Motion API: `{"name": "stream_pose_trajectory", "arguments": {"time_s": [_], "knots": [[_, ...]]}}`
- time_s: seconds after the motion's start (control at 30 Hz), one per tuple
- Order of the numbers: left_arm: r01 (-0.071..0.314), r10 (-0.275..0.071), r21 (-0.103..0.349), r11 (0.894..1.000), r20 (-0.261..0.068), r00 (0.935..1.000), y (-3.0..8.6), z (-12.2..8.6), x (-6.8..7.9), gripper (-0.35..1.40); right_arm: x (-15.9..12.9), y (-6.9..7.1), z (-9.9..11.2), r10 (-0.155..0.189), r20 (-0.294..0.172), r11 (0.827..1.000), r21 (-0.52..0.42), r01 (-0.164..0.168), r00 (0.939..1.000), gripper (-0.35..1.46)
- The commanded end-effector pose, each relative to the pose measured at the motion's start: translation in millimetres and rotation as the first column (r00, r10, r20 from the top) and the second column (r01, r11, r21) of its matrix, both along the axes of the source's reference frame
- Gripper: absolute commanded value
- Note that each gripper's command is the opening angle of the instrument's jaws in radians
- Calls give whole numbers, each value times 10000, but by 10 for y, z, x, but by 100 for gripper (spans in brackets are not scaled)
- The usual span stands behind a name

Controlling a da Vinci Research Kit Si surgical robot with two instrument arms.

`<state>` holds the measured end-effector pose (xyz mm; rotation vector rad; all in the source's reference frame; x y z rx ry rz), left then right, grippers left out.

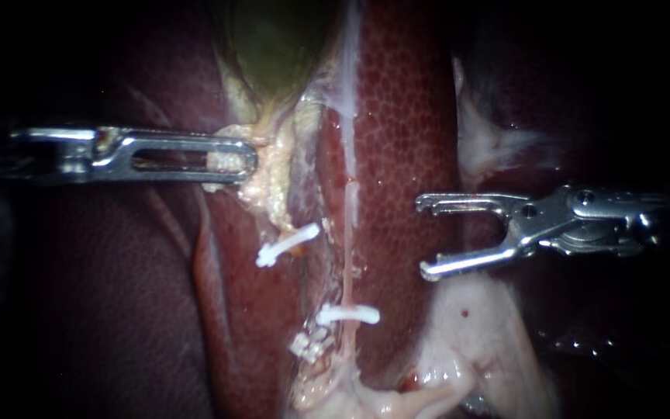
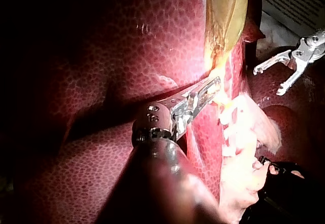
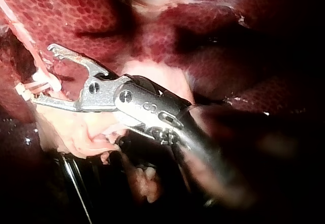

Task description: Going back first clip right tube

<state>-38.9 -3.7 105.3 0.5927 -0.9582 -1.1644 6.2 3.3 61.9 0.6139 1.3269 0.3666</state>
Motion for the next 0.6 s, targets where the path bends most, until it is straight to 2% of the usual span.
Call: {"name": "stream_pose_trajectory", "arguments": {"time_s": [0.03,0.2,0.6], "knots": [[-22,22,-1,10000,0,10000,-1,3,-3,-35,0,-1,-1,0,-2,10000,3,0,10000,60],[-137,137,21,9999,19,9999,-4,8,-12,-35,1,-1,-1,3,-3,10000,2,-3,10000,60],[-139,139,21,9999,21,9999,-5,7,-14,-35,3,-2,-3,13,-12,10000,0,-13,10000,60]]}}
